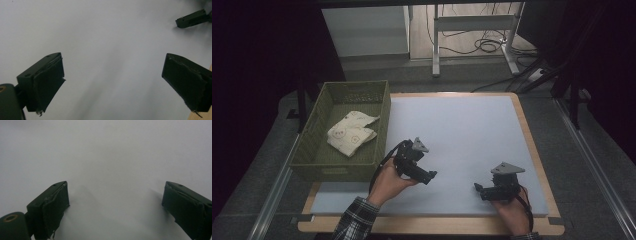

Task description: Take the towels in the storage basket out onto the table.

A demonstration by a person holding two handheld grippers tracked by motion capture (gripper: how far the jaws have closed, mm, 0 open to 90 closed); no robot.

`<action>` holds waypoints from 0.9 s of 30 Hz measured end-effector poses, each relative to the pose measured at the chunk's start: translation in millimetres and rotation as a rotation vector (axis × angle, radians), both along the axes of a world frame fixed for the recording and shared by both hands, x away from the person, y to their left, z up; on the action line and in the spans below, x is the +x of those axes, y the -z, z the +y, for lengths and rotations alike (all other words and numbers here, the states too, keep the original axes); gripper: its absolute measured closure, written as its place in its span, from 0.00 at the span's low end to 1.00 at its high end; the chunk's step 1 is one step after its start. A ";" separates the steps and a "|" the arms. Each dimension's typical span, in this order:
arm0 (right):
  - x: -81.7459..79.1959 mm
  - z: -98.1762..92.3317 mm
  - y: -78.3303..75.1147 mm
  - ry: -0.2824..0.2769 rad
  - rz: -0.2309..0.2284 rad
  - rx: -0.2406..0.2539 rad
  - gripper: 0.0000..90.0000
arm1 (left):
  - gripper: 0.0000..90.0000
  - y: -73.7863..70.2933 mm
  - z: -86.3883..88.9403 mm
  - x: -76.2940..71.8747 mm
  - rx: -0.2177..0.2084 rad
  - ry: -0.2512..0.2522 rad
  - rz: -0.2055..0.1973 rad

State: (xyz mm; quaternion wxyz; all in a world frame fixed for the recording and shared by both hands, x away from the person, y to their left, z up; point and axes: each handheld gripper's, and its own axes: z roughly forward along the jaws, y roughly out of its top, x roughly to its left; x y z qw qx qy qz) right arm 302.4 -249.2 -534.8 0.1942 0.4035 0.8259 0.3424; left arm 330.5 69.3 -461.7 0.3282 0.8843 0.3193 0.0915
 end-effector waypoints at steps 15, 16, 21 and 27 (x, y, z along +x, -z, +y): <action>0.0 0.1 0.1 0.000 -0.001 0.002 0.08 | 0.05 -30.4 16.3 25.8 0.018 -0.027 0.000; 0.0 0.0 0.1 -0.001 -0.001 0.001 0.08 | 0.05 -32.3 18.0 27.7 0.018 -0.034 0.002; 0.0 0.0 0.1 0.000 -0.001 0.001 0.08 | 0.05 -40.8 27.2 37.4 0.031 -0.060 0.009; 0.0 0.1 0.1 0.001 0.000 0.002 0.08 | 0.05 -51.3 38.7 46.5 0.051 -0.085 -0.002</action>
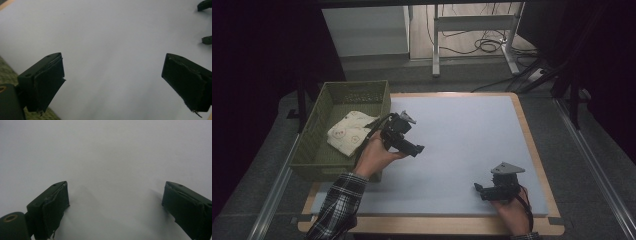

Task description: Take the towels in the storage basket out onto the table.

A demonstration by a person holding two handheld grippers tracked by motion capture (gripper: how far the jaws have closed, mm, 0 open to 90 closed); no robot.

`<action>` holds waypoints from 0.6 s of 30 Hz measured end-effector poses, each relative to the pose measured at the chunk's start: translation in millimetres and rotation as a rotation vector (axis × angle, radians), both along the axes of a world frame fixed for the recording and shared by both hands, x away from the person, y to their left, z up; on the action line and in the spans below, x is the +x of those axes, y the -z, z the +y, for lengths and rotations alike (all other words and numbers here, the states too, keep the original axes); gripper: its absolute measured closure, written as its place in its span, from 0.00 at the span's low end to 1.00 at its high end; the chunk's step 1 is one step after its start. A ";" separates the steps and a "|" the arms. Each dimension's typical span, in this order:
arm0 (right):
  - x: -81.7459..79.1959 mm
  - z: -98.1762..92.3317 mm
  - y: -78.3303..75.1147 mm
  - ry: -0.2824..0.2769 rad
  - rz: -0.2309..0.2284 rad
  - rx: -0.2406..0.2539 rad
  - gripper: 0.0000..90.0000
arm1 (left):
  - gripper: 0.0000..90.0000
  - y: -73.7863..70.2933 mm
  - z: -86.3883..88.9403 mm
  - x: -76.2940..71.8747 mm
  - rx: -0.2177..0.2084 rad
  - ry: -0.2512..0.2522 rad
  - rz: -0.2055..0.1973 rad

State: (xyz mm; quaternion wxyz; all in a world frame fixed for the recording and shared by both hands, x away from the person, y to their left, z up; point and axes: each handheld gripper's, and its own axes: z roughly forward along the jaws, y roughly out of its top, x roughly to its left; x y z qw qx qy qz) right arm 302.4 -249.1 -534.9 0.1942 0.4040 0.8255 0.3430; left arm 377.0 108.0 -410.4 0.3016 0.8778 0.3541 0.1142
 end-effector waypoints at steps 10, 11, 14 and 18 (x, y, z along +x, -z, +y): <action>0.0 0.0 0.0 0.000 0.000 0.000 0.08 | 0.06 -17.3 25.2 11.4 -0.001 -0.045 -0.005; 0.0 0.0 0.0 0.000 0.000 0.000 0.08 | 0.06 -18.8 28.1 12.0 -0.005 -0.050 -0.005; 0.0 0.0 0.0 0.000 0.000 0.000 0.08 | 0.08 -22.9 37.6 14.0 -0.008 -0.065 -0.007; 0.0 0.0 0.0 -0.001 0.000 0.000 0.08 | 0.08 -26.8 52.1 17.4 -0.004 -0.092 -0.009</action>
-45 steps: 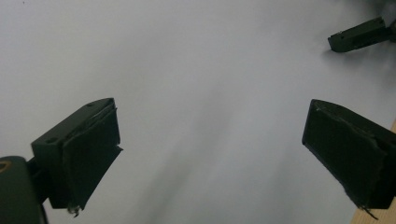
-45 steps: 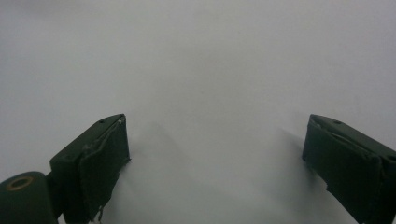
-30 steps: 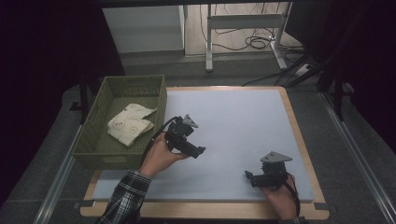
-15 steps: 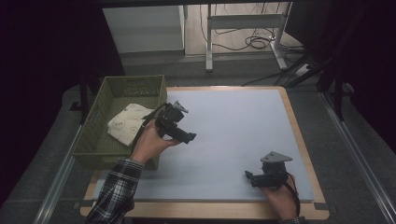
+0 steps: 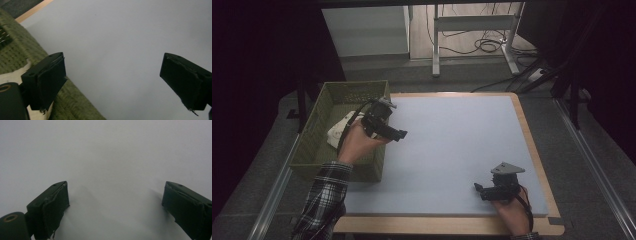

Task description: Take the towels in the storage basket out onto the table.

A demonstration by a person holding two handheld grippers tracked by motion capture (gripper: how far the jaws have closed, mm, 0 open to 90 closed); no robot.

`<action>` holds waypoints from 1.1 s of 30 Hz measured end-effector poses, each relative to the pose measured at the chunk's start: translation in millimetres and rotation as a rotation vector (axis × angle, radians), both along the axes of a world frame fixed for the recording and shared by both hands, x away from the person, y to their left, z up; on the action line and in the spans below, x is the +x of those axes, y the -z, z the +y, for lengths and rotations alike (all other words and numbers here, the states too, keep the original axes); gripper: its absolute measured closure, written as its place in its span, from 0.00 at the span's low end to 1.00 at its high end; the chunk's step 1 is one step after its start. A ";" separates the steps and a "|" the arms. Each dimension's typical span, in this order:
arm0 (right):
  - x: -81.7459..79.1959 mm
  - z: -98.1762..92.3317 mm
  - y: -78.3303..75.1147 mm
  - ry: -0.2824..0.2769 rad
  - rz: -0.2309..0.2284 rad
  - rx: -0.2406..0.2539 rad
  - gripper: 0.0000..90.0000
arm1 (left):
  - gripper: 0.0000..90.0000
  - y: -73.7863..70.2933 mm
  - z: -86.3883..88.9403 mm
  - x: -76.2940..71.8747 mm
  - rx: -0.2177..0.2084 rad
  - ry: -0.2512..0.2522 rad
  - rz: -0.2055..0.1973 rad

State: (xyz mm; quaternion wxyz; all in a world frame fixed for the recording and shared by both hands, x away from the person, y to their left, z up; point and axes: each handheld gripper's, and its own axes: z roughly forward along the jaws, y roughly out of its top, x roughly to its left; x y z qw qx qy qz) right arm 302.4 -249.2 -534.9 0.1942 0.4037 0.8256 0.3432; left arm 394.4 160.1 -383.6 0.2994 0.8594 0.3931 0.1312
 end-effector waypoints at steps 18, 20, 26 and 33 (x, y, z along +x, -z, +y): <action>0.0 0.0 0.0 0.000 0.000 0.000 0.08 | 0.14 5.9 70.9 10.9 0.004 -0.188 -0.004; 0.0 0.0 0.0 0.000 0.000 0.000 0.08 | 0.14 11.0 80.9 12.3 0.005 -0.208 0.000; 0.0 0.0 0.0 0.001 0.000 0.000 0.08 | 0.12 30.4 102.7 19.2 0.012 -0.248 0.031; 0.0 0.0 0.0 0.000 0.000 0.000 0.08 | 0.08 49.2 120.0 30.7 0.020 -0.284 0.078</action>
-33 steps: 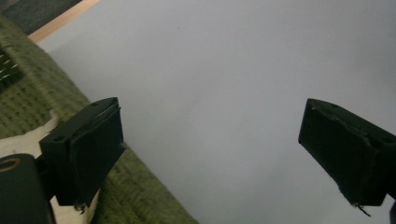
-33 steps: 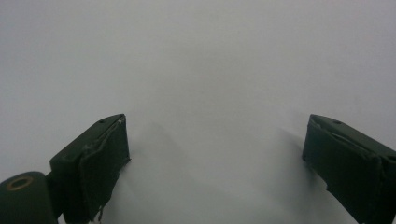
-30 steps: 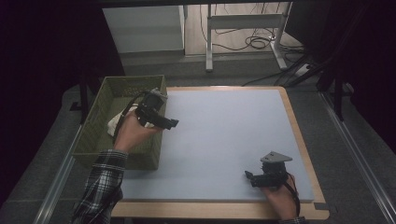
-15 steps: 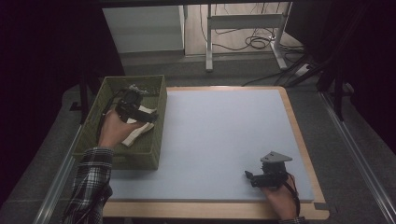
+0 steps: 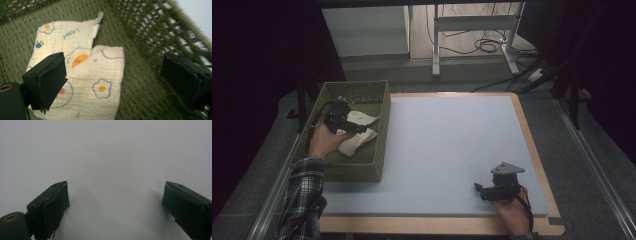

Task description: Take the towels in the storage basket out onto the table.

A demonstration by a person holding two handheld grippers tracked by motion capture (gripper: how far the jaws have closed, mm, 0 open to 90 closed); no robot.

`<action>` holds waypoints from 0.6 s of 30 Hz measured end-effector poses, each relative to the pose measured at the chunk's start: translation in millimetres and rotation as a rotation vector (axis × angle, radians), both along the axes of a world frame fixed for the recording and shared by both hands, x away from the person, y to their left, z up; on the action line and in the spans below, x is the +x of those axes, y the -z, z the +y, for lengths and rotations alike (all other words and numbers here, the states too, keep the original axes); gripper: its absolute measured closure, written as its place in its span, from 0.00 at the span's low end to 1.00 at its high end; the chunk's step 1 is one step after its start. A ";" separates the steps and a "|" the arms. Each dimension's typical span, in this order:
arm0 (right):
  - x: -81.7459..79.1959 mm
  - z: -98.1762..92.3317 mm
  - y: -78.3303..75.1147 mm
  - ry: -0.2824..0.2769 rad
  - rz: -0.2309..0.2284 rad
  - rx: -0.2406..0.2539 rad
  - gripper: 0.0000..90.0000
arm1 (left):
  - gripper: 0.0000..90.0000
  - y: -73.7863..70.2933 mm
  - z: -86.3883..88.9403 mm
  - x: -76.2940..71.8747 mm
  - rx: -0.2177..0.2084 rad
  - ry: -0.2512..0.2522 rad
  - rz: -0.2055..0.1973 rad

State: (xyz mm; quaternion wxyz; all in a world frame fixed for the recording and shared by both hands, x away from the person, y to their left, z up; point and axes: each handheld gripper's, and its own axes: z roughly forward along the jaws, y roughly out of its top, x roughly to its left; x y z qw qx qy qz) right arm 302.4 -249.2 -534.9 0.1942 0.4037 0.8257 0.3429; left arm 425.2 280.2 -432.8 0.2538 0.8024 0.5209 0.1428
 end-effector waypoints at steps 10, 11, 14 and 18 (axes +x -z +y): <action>0.1 0.0 0.0 0.000 -0.001 0.000 0.08 | 0.06 27.4 17.9 18.0 -0.003 -0.046 0.078; 0.1 -0.1 0.0 0.000 -0.001 0.000 0.08 | 0.06 30.2 19.4 20.1 0.005 -0.050 0.087; 0.1 -0.1 0.1 -0.001 -0.001 0.001 0.08 | 0.05 38.6 23.6 26.5 0.017 -0.066 0.115; 0.1 -0.1 0.1 -0.001 -0.001 0.001 0.08 | 0.04 49.4 27.4 34.4 0.042 -0.091 0.166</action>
